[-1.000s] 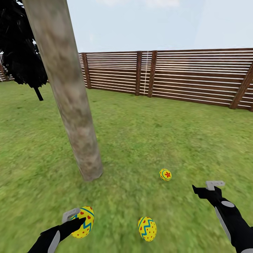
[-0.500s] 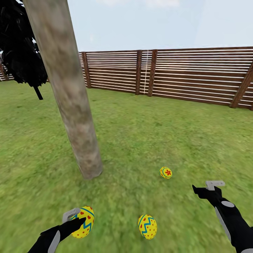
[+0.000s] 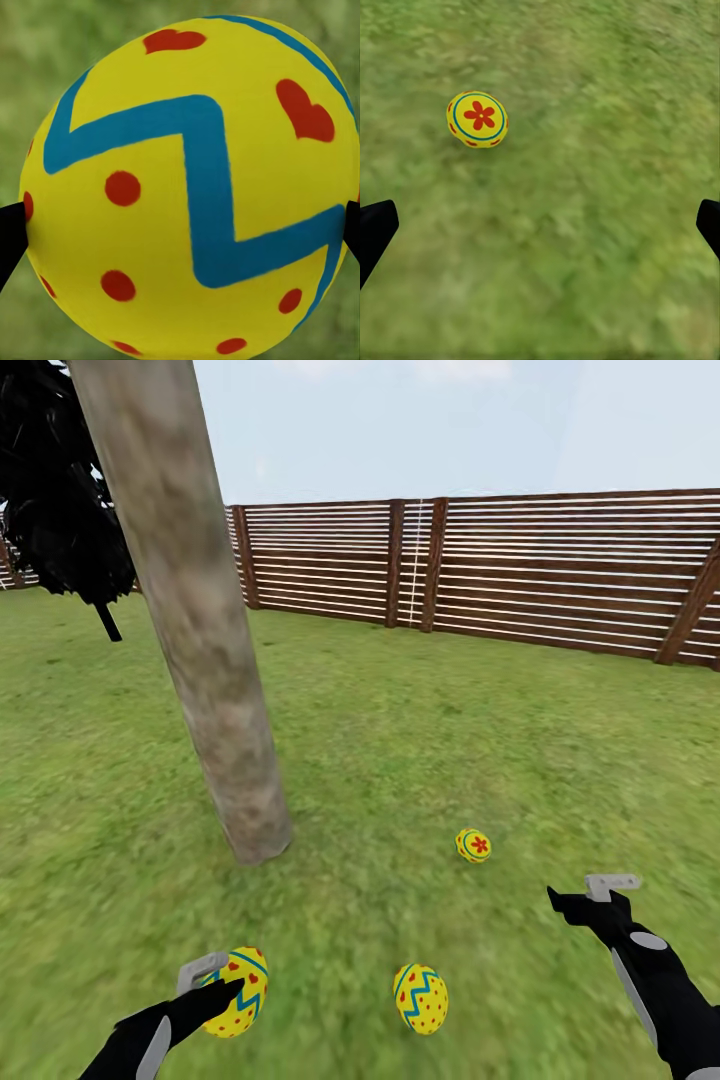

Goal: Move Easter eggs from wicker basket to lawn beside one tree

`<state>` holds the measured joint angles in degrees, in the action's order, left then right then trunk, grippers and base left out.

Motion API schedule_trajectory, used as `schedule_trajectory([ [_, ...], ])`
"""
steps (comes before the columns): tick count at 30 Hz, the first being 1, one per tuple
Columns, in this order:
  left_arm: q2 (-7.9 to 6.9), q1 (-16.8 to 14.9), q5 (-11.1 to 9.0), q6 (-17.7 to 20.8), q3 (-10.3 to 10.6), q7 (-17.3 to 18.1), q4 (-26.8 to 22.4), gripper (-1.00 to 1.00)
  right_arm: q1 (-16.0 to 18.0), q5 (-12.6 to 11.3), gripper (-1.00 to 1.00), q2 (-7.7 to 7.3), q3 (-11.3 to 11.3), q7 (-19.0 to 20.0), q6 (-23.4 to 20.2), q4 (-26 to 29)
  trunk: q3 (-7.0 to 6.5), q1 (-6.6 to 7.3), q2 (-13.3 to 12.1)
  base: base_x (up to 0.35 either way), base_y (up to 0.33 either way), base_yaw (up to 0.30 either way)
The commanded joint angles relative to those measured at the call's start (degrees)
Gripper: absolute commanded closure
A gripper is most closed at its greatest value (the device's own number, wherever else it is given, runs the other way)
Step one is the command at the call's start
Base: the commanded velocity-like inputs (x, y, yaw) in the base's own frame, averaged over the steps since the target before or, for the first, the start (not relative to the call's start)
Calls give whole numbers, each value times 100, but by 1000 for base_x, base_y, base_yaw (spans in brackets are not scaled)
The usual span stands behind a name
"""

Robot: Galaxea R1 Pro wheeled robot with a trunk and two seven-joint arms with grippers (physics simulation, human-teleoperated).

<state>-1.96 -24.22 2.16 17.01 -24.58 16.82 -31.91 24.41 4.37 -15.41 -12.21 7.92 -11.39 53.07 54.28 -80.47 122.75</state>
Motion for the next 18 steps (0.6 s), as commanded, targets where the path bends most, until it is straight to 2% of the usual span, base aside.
schedule_trajectory([
  [1,5,-4,22,39,-38,44,-9,100,3,46,-100,3,-18,43,-30,13,24,-22,44,0,0,0],
  [18,9,-4,22,25,-38,42,-9,100,3,46,-100,3,-18,43,-30,22,329,-395,726,0,0,0],
])
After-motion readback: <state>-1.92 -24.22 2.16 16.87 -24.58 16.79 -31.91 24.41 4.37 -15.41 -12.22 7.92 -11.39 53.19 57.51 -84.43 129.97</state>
